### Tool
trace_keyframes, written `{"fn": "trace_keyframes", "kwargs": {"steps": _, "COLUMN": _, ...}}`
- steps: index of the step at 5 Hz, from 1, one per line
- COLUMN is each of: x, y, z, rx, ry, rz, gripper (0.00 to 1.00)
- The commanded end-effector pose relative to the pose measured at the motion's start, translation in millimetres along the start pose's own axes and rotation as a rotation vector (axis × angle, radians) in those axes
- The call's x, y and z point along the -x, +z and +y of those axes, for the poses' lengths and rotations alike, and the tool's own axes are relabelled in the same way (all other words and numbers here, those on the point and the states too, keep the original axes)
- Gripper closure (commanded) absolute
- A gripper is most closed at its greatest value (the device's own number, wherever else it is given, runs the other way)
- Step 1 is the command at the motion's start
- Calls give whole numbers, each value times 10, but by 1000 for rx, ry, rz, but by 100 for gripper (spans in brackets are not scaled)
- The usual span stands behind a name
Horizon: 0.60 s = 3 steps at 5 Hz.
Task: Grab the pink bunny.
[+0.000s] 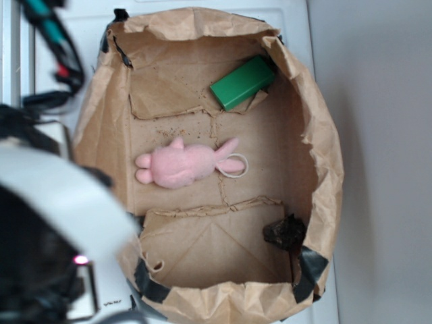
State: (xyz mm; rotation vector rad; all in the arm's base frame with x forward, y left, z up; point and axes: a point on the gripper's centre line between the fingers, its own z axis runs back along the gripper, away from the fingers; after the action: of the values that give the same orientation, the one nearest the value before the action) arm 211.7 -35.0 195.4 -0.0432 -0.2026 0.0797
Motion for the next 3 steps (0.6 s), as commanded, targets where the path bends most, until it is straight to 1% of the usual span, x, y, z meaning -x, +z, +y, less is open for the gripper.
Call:
{"fn": "trace_keyframes", "kwargs": {"steps": 1, "x": -477, "y": -667, "z": 281, "rx": 7, "ry": -52, "rz": 48, "gripper": 0}}
{"fn": "trace_keyframes", "kwargs": {"steps": 2, "x": -504, "y": -771, "z": 391, "rx": 59, "ry": -62, "rz": 129, "gripper": 0}}
{"fn": "trace_keyframes", "kwargs": {"steps": 3, "x": -443, "y": -800, "z": 504, "rx": 59, "ry": -92, "rz": 151, "gripper": 0}}
